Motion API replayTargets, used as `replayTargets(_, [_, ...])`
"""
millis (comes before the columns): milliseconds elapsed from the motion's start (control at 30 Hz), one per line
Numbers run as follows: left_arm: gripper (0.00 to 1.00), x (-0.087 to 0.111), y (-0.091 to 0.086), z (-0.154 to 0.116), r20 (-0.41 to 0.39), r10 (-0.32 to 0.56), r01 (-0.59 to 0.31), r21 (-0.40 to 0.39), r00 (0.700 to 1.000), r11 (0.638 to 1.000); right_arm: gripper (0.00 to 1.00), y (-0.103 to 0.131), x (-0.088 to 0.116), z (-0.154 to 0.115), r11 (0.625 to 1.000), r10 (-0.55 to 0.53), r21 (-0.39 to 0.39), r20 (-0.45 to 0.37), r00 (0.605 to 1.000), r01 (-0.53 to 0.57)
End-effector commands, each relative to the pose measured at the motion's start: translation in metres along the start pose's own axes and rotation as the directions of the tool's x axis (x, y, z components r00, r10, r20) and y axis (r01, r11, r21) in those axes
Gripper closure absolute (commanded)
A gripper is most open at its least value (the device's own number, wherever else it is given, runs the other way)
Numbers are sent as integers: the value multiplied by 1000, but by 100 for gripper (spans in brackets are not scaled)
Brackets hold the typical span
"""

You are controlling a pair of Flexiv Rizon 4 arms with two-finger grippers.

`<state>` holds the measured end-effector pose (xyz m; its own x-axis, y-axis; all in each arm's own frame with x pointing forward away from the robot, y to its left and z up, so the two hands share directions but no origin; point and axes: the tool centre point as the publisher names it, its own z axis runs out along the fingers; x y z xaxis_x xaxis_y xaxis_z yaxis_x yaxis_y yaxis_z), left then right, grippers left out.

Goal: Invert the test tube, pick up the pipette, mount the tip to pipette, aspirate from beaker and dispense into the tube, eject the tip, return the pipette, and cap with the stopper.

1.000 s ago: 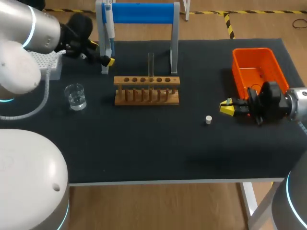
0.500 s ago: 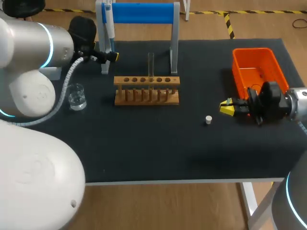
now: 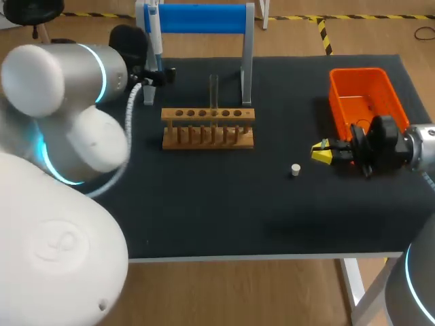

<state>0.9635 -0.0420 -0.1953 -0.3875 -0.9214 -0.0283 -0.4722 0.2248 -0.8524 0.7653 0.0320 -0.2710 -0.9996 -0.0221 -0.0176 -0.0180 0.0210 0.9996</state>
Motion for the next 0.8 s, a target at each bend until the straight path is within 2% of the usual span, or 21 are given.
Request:
replayTargets(33, [0,4,2,17,219,-17,10,35,975,999,100,0,1,0,1000,-1,1,0,1000,1])
replayTargets(433, [0,-12,-15,44,283,-103,72,119,954,990,100,0,1,0,1000,-1,1,0,1000,1])
replayTargets(567, [0,-17,-24,51,277,-120,73,174,953,982,100,0,1,0,1000,-1,1,0,1000,1])
replayTargets(800, [0,-23,-37,66,260,-111,55,212,959,976,100,0,1,0,1000,-1,1,0,1000,1])
